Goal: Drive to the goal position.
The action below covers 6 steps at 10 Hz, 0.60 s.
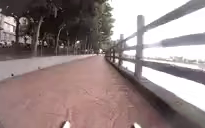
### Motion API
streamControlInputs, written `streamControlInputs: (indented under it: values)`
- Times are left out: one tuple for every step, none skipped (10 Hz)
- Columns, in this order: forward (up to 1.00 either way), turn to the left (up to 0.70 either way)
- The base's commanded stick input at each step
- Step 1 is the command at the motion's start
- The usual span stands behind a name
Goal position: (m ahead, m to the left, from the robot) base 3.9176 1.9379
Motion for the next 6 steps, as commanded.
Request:
streamControlInputs:
  values:
    - [0.70,0.00]
    - [0.70,0.00]
    - [0.70,0.00]
    - [0.70,0.00]
    - [0.70,0.00]
    - [0.70,0.02]
